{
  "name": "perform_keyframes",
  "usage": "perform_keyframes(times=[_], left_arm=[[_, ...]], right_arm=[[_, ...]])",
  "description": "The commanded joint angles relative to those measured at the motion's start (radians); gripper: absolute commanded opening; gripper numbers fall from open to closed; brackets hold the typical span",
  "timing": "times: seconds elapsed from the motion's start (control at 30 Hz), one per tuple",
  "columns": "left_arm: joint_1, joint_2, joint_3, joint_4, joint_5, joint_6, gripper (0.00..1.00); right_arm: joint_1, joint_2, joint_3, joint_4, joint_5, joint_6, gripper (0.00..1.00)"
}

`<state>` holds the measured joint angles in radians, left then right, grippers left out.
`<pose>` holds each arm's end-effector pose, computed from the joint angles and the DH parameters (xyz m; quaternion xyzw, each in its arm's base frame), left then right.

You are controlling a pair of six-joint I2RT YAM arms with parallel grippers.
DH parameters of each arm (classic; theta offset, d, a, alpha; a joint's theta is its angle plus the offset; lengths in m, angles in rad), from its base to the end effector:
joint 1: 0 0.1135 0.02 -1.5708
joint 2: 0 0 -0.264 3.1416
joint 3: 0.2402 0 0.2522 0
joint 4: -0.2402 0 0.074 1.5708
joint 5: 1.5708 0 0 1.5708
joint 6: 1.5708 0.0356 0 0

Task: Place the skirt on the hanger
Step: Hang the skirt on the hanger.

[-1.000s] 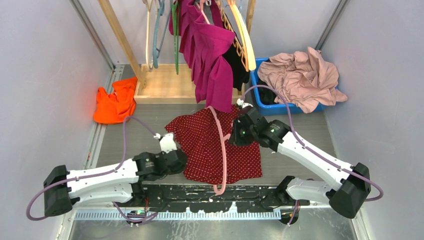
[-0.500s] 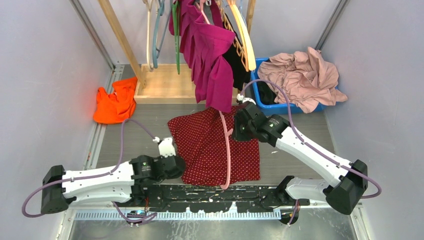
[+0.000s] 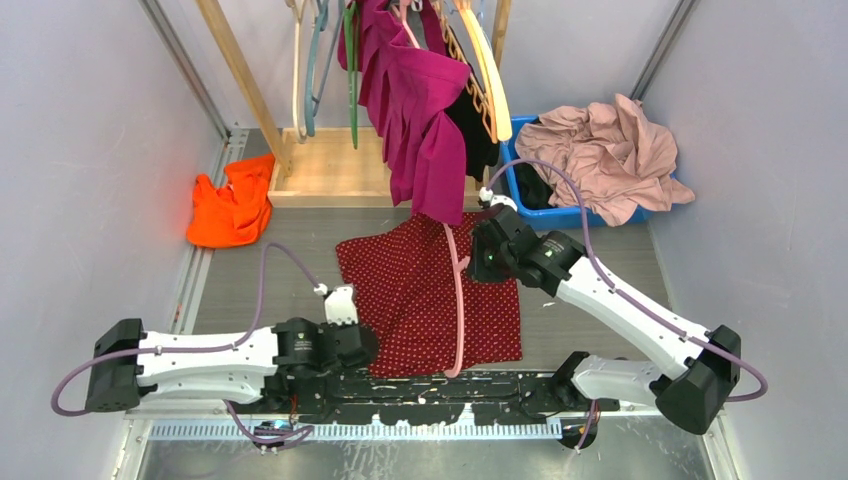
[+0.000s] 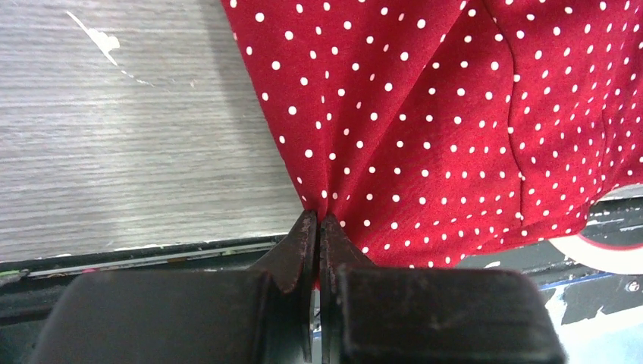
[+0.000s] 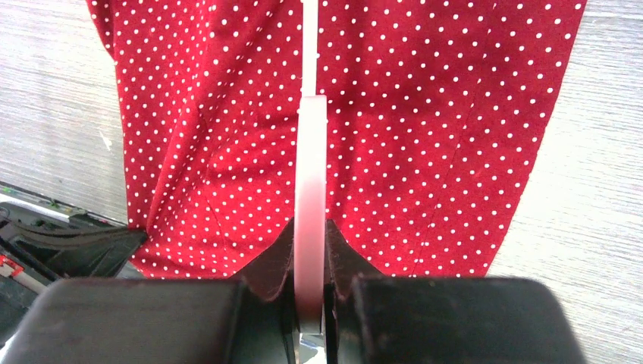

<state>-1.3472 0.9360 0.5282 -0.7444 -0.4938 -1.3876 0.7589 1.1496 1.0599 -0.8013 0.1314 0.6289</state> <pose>0.0508 -0.1473 0.1877 -0.0699 0.9473 -0.1490 0.2748 0.1702 0.1550 0.3072 -0.0393 0.9402 0.1652 0.2953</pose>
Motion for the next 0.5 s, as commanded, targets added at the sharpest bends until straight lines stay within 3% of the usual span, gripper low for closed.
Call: perform_keyframes(times=[0.0, 0.17, 0.33, 0.47], left_arm=[[-0.055, 0.024, -0.005, 0.022, -0.041, -0.070, 0.00], [-0.090, 0.048, -0.006, 0.028, -0.051, -0.103, 0.01], [-0.090, 0.003, 0.063, -0.064, -0.101, -0.065, 0.25], [-0.089, -0.060, 0.184, -0.164, -0.150, 0.015, 0.31]], right_arm=[[-0.004, 0.010, 0.019, 0.064, 0.048, 0.012, 0.01], [-0.004, 0.028, 0.039, 0.065, 0.028, 0.014, 0.01], [0.003, -0.029, 0.040, 0.024, -0.013, 0.008, 0.01], [0.032, -0.048, 0.072, -0.025, -0.026, -0.010, 0.01]])
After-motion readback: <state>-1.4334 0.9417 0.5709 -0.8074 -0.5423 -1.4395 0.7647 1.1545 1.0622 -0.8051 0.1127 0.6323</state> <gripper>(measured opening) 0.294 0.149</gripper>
